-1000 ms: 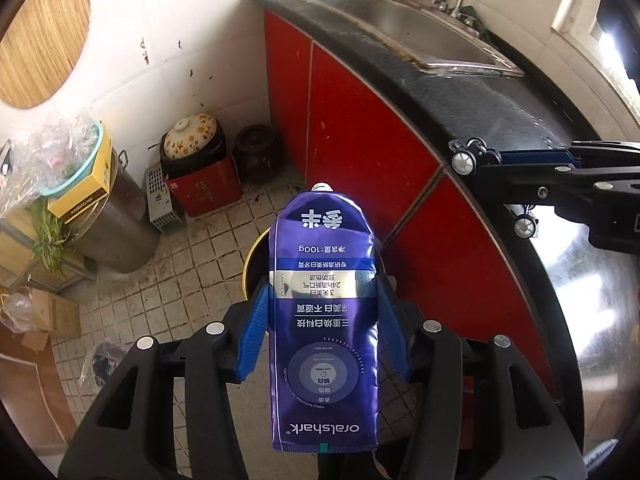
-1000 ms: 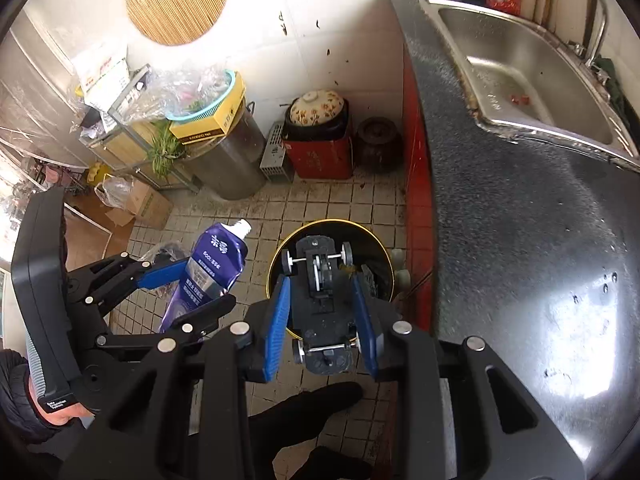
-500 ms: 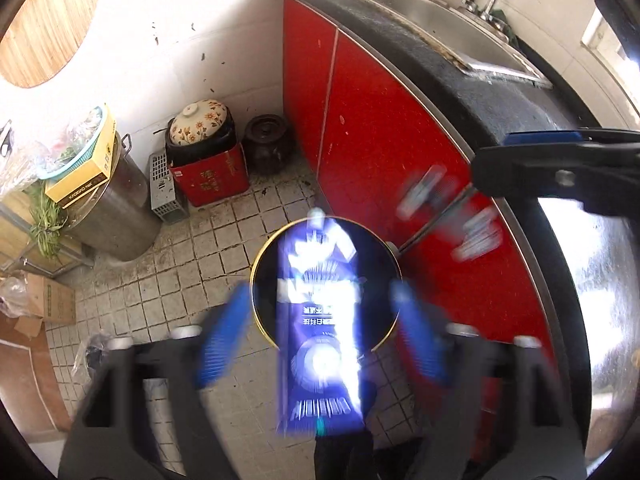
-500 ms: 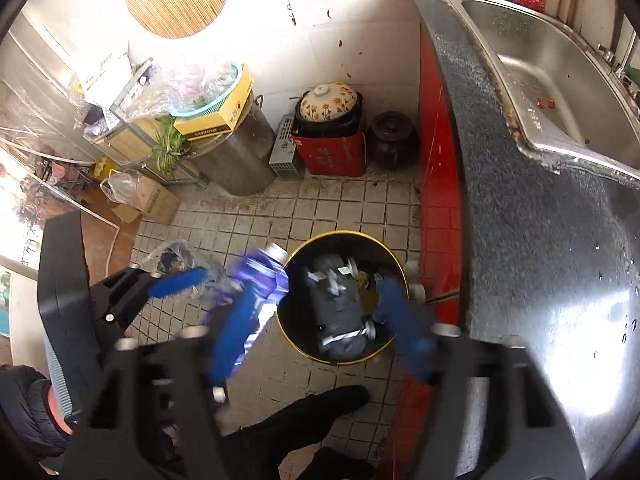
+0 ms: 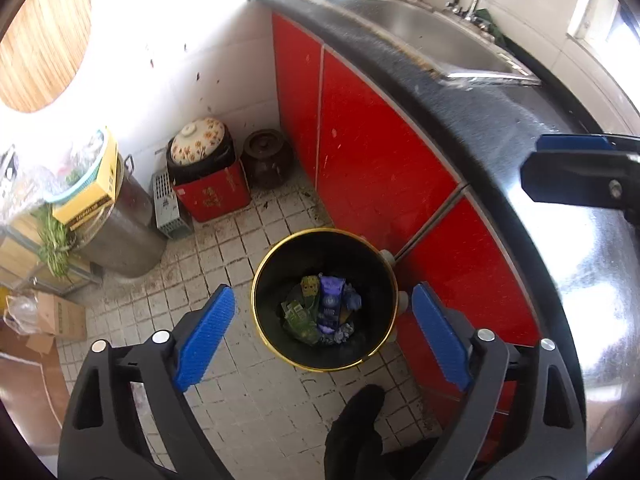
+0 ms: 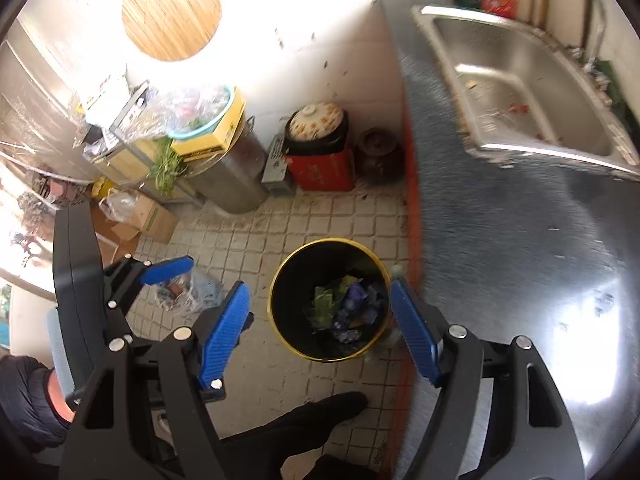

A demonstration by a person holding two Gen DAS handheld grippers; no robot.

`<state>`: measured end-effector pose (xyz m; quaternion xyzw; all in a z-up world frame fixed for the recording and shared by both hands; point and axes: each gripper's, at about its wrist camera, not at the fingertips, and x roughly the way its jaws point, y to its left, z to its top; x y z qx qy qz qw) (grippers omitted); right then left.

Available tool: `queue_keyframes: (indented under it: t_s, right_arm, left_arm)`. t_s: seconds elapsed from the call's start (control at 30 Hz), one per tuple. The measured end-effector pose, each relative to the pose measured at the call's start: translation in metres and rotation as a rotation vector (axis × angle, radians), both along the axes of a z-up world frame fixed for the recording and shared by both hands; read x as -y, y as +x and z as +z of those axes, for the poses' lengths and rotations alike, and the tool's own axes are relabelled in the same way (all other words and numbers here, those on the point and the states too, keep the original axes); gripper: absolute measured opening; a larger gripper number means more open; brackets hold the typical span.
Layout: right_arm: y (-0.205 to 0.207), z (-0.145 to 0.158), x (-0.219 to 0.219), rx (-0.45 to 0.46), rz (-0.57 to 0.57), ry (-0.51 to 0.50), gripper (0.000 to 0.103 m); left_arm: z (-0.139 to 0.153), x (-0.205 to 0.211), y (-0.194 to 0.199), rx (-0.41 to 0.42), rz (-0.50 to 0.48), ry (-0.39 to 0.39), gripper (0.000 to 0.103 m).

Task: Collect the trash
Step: 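Open both tools to drop the carton and chassis into the bin, then return both tools to the counter above the remaining trash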

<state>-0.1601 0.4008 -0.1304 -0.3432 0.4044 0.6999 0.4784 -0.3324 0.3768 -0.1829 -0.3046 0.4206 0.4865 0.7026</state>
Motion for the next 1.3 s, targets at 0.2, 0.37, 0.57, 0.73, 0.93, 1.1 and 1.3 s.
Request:
queue_keyframes:
  t_s: [0.2,0.37,0.57,0.73,0.93,1.1,1.3]
  right_arm:
    - [0.067,0.048,0.061,0.038,-0.180,0.109,0.078]
    - [0.144,0.087,0.153,0.125,-0.427,0.191,0.078]
    - [0.218,0.101,0.284,0.195,-0.749,0.209,0.078]
    - [0.260,0.107,0.402,0.308,-1.018,0.207,0.078]
    - [0.278,0.104,0.523,0.324,-1.272,0.199,0.078]
    - [0.273,0.095,0.577,0.326,-1.361,0.190,0.078]
    - [0.269,0.088,0.580,0.312,-1.373,0.193,0.078]
  left_arm:
    - [0.041,0.020,0.059,-0.002,-0.149,0.092,0.095]
    - [0.068,0.056,0.143,0.034,-0.369,0.118,0.096]
    - [0.090,0.138,0.253,0.077,-0.717,0.152,0.096]
    - [0.101,0.220,0.323,0.128,-0.954,0.140,0.096]
    - [0.109,0.314,0.376,0.160,-1.182,0.141,0.096]
    - [0.107,0.362,0.394,0.147,-1.288,0.150,0.096]
    - [0.105,0.370,0.404,0.130,-1.315,0.152,0.096]
